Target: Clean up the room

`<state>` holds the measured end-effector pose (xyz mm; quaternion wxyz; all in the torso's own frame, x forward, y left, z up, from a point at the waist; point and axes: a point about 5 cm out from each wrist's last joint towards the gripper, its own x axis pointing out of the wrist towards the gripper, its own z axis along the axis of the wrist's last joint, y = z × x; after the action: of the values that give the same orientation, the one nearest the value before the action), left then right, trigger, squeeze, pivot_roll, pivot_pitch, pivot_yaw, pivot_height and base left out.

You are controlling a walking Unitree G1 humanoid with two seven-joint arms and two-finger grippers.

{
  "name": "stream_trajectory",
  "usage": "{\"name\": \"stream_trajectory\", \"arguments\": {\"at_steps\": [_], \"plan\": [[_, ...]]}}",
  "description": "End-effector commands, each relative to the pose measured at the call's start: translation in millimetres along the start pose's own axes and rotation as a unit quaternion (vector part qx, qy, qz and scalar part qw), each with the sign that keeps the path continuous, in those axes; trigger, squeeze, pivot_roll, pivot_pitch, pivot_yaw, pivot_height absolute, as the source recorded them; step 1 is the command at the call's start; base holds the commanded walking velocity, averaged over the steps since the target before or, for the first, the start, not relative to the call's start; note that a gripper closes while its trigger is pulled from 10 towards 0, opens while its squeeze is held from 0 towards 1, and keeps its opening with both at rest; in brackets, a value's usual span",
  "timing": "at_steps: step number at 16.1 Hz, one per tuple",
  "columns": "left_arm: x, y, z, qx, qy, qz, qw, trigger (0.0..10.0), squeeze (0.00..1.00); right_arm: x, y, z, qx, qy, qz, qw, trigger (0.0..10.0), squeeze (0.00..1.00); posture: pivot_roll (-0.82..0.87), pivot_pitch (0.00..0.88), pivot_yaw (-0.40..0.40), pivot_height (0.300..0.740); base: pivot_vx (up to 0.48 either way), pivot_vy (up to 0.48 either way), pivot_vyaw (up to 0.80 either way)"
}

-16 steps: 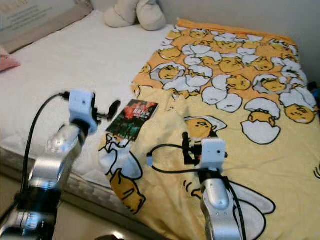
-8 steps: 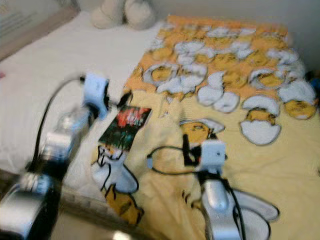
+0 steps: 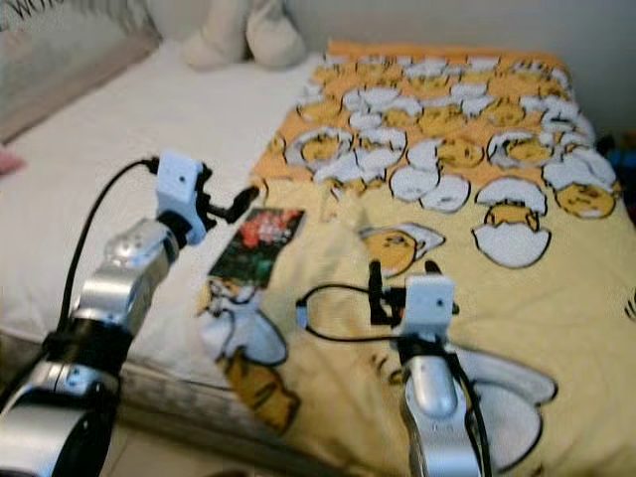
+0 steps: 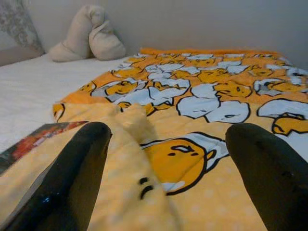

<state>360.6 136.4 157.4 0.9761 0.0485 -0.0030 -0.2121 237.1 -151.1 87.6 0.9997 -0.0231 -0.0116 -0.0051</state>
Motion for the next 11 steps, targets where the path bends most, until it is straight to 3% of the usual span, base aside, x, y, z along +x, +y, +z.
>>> {"name": "stream_trajectory", "arguments": {"at_steps": [1,5,11], "plan": [[-2.1,1.8,8,0.016,-0.017,-0.005,1.0,10.0,0.0,1.5,8.5,0,0.008,0.003,0.012,1.0,10.0,0.0,-0.11,0.0,0.113,0.74,0.0,0.48,-0.8],[-8.1,-4.2,7,0.036,-0.027,-0.03,0.999,10.0,0.0,6.7,8.8,0,0.008,0.001,0.018,1.0,10.0,0.0,-0.1,0.0,0.101,0.74,0.068,0.457,-0.8],[-18.4,-19.5,-8,-0.008,-0.017,-0.038,0.999,10.0,0.0,1.8,5.4,0,0.02,0.0,0.001,1.0,10.0,0.0,-0.1,0.0,0.089,0.74,0.274,0.394,-0.8]]}}
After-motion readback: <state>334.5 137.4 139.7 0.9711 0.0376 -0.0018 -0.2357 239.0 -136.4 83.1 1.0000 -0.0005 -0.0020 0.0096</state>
